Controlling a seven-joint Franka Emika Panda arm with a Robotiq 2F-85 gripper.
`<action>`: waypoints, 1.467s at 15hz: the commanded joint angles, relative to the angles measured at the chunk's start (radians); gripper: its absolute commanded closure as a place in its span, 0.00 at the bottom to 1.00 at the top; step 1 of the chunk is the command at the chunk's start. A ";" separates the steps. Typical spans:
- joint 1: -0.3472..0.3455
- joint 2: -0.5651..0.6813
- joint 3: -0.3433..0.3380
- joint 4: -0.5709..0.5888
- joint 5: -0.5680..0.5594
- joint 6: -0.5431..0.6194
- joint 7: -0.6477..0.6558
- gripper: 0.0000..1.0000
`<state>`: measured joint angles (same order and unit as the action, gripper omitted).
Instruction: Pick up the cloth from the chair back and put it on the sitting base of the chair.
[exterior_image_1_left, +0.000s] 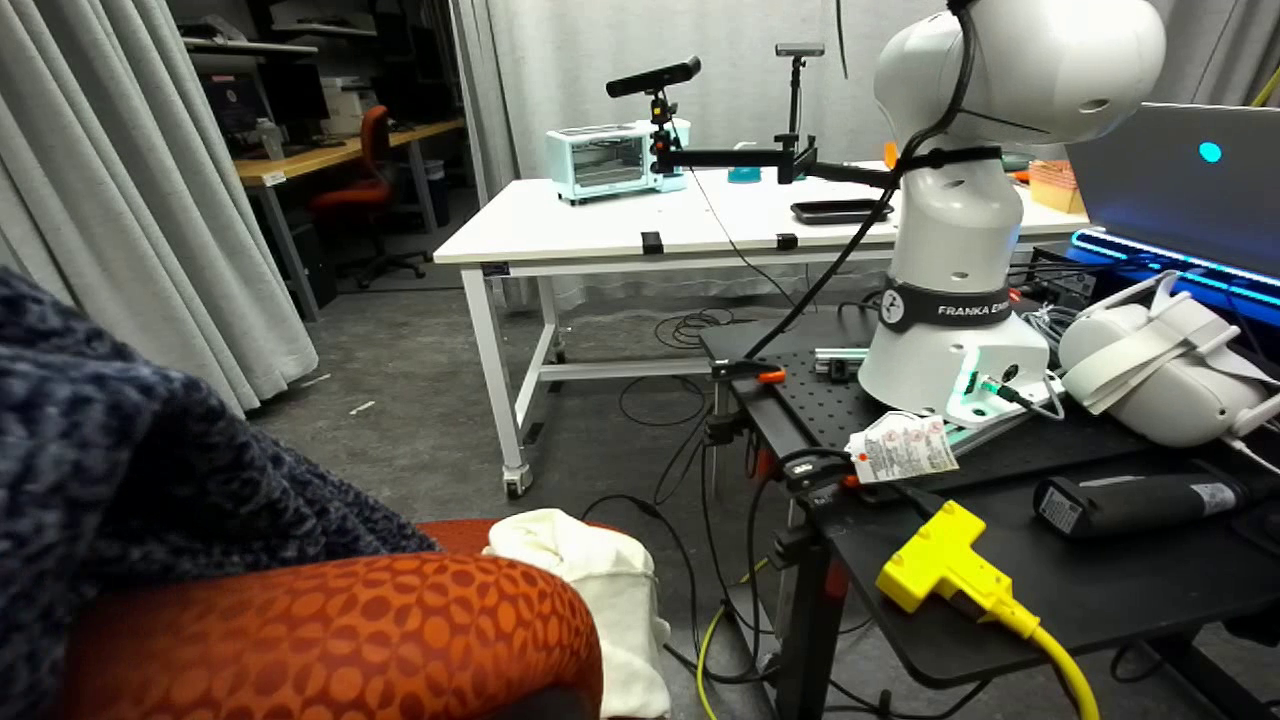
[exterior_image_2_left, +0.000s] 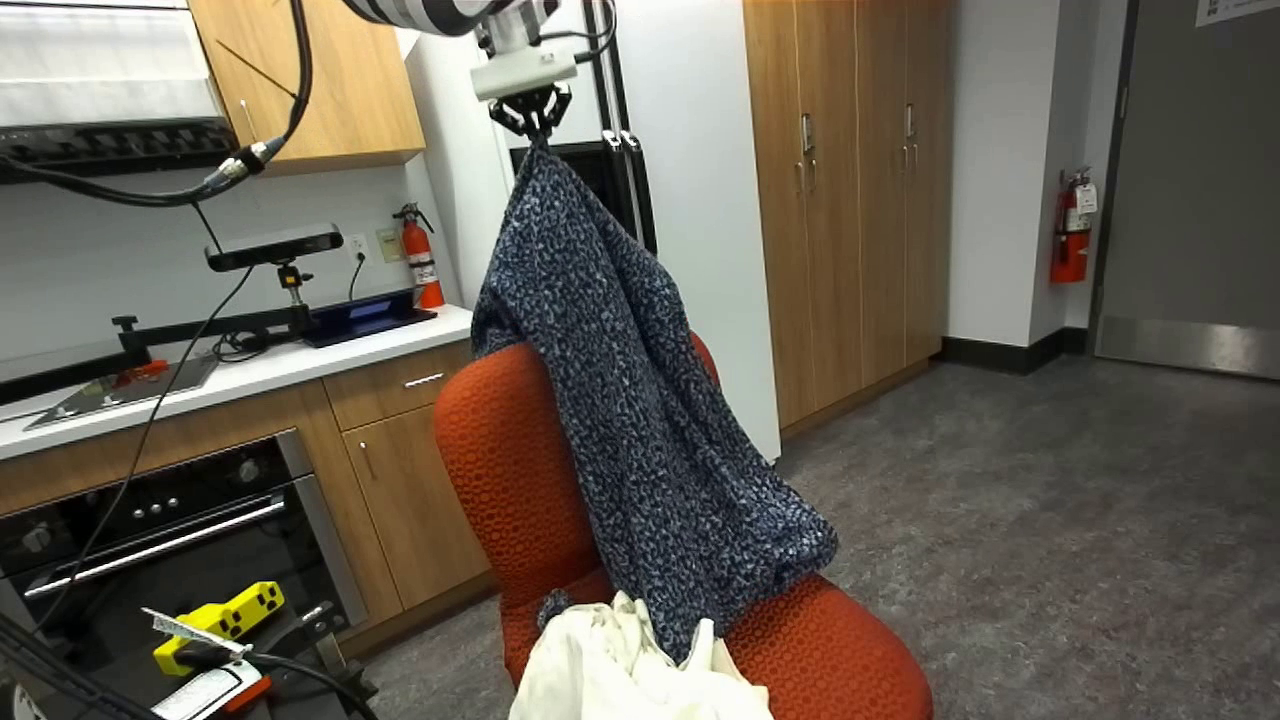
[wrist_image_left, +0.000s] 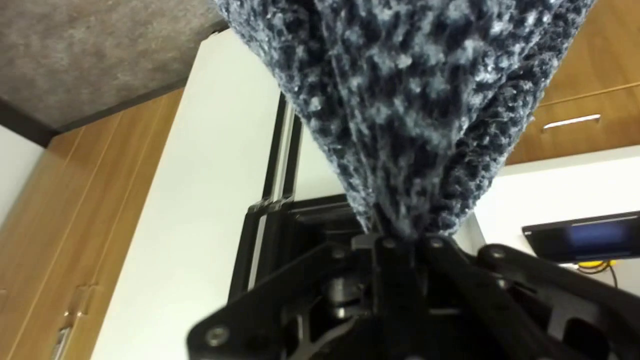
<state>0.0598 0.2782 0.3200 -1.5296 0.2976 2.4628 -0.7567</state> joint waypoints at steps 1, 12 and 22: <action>-0.025 -0.144 -0.007 -0.094 0.054 0.102 0.038 0.99; -0.069 -0.565 -0.062 -0.489 0.056 0.403 0.210 0.99; -0.294 -0.732 0.032 -0.640 -0.315 0.400 0.744 0.99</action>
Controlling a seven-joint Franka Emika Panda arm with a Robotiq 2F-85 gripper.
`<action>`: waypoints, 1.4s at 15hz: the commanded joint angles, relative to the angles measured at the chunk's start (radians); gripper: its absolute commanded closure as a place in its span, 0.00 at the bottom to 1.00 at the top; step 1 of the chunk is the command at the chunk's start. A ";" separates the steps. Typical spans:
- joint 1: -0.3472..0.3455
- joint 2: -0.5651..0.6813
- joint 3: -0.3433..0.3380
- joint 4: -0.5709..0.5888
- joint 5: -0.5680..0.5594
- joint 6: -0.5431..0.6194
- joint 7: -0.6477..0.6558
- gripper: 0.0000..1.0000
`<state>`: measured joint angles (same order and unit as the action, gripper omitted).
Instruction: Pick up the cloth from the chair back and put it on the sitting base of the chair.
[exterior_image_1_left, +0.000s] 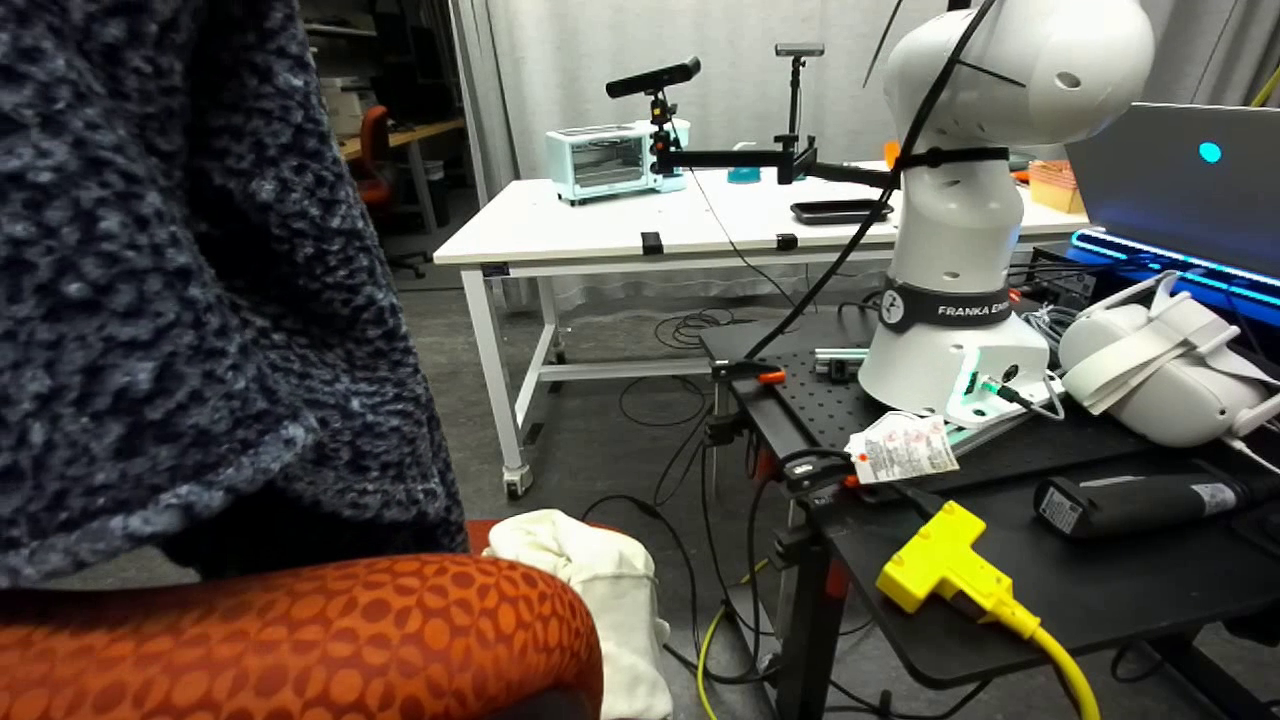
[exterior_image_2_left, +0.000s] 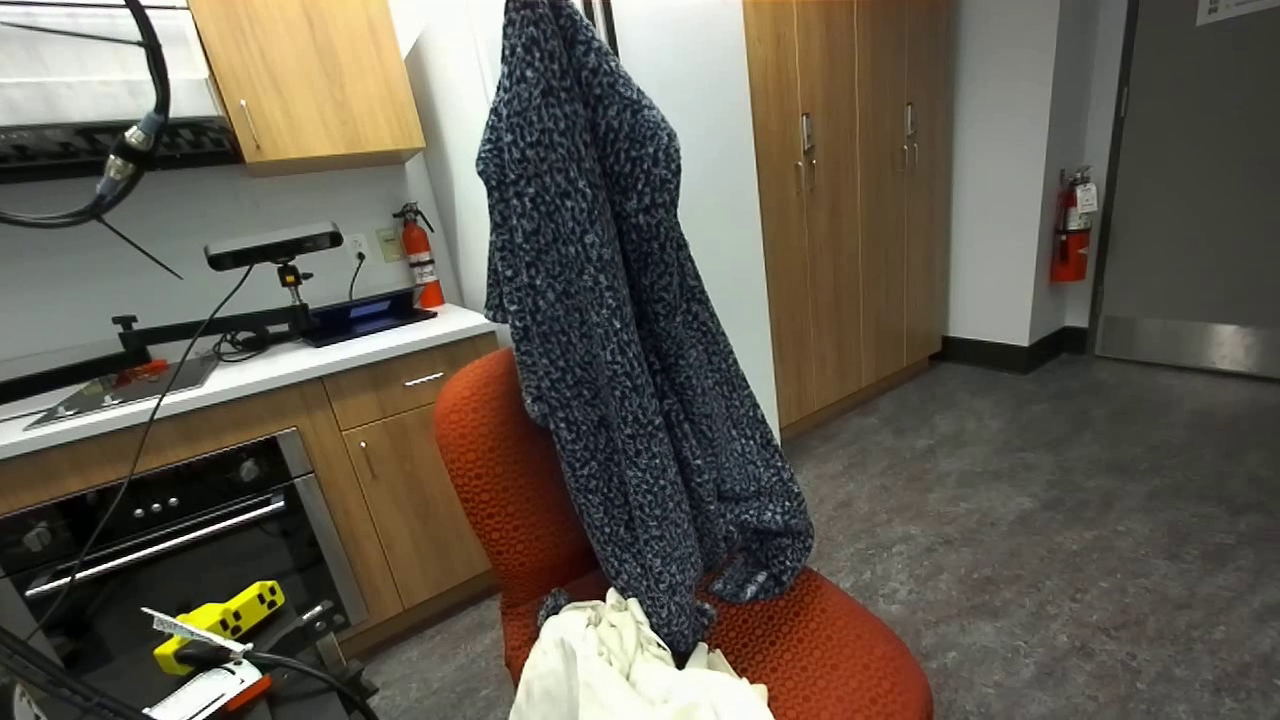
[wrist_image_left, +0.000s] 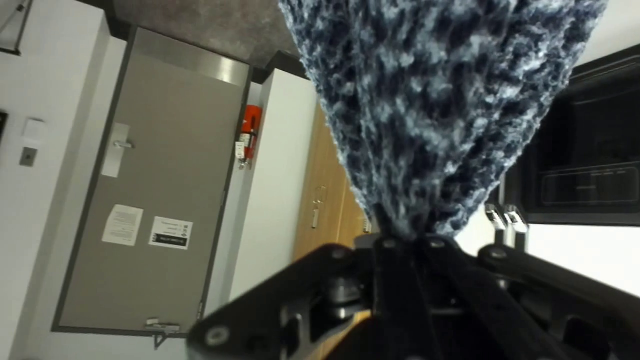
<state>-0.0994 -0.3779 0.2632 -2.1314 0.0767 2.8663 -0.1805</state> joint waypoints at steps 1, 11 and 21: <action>-0.187 -0.092 0.123 -0.044 -0.129 -0.010 0.231 0.99; -0.095 -0.121 0.084 -0.038 -0.196 -0.165 0.423 0.99; 0.258 -0.123 -0.148 -0.016 0.009 -0.301 0.222 0.19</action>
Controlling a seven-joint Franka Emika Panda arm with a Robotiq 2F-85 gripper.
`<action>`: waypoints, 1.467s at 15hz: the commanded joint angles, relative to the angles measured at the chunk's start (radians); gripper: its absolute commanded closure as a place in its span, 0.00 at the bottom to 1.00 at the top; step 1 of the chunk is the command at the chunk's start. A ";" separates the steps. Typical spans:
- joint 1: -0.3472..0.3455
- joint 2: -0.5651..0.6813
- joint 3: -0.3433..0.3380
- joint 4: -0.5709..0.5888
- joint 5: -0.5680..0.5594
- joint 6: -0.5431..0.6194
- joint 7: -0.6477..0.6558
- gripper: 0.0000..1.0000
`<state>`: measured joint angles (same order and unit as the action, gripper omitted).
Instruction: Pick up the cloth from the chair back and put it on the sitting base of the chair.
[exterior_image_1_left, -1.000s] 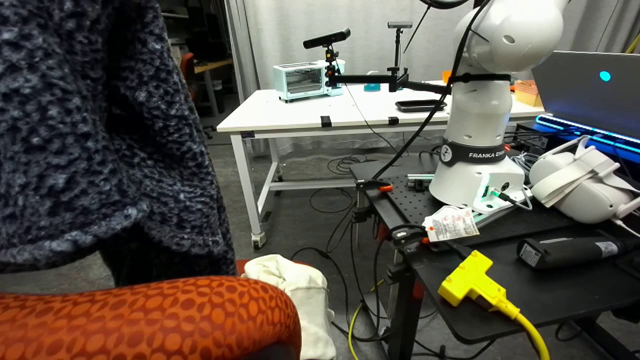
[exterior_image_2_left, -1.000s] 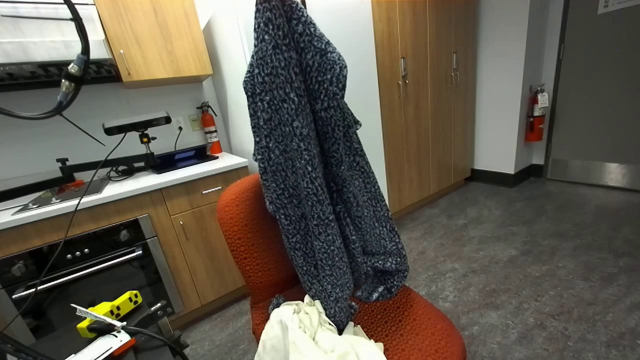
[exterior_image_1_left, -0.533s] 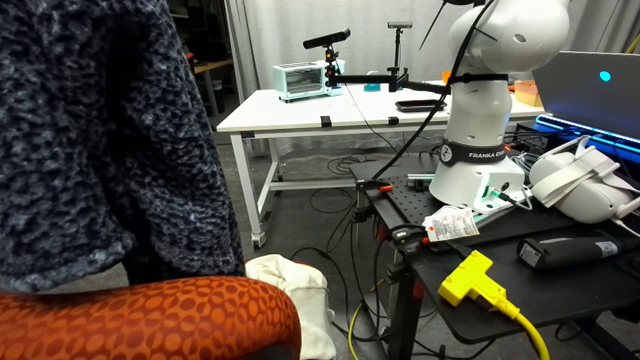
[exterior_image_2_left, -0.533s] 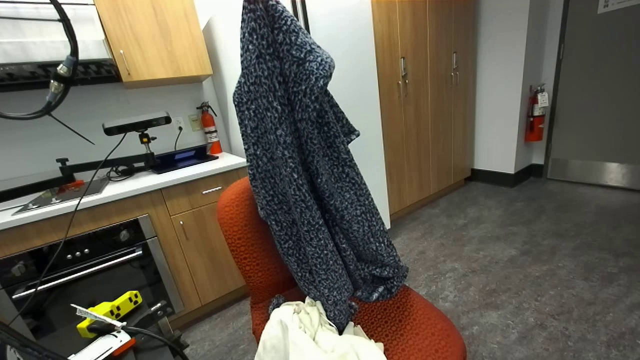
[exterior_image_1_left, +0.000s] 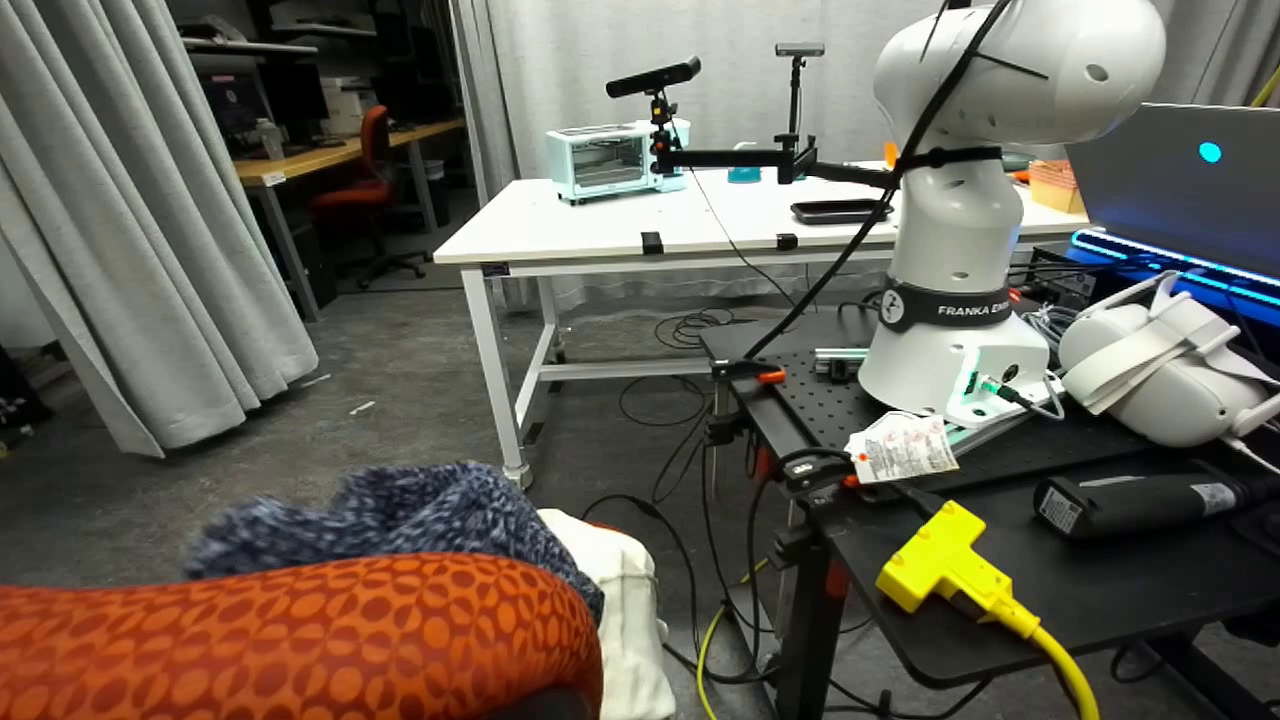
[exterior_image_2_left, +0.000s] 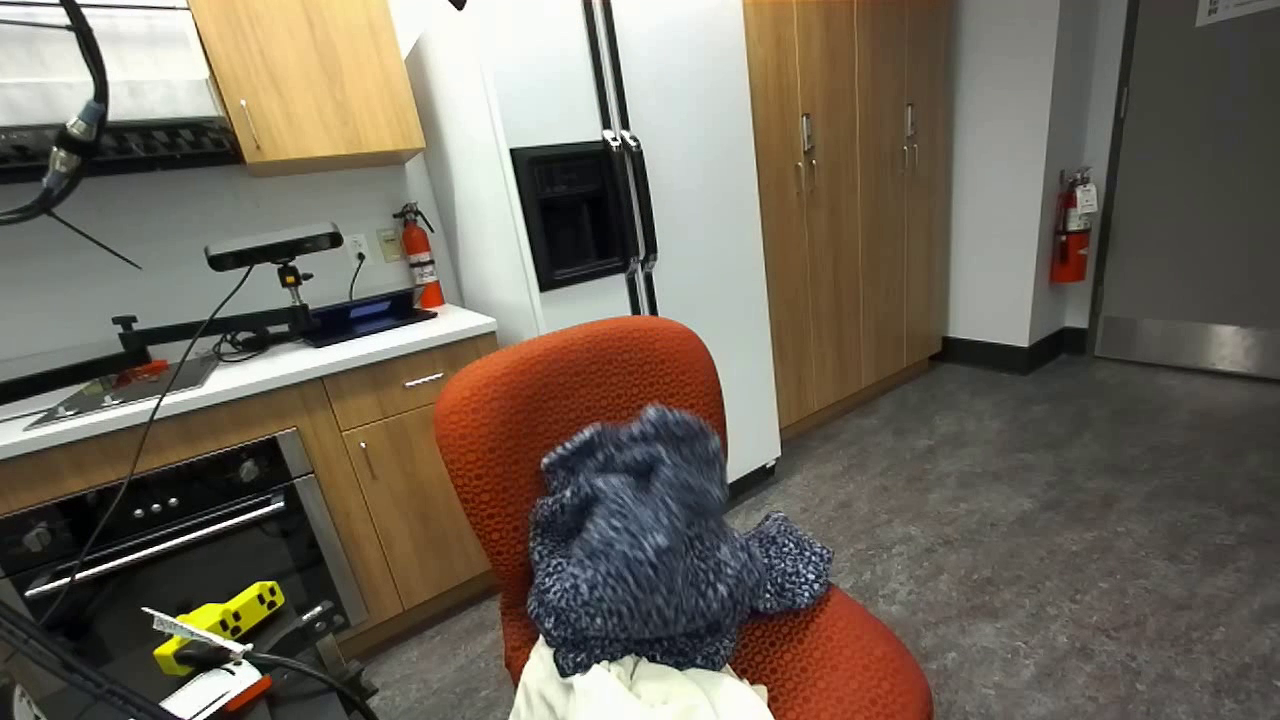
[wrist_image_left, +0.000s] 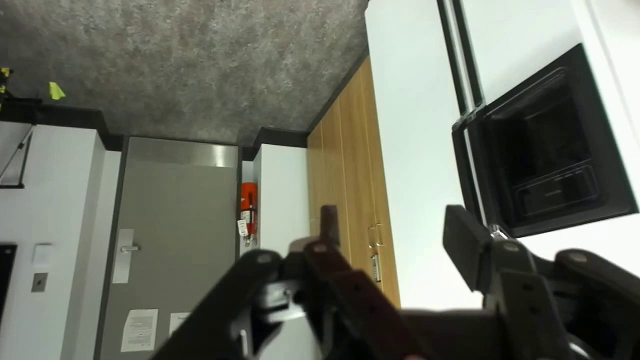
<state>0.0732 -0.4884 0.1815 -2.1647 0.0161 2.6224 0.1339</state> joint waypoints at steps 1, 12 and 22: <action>0.112 -0.013 -0.086 0.020 0.094 -0.070 -0.126 0.12; 0.168 -0.004 -0.139 0.032 0.161 -0.111 -0.266 0.00; 0.169 -0.004 -0.138 0.032 0.161 -0.112 -0.267 0.00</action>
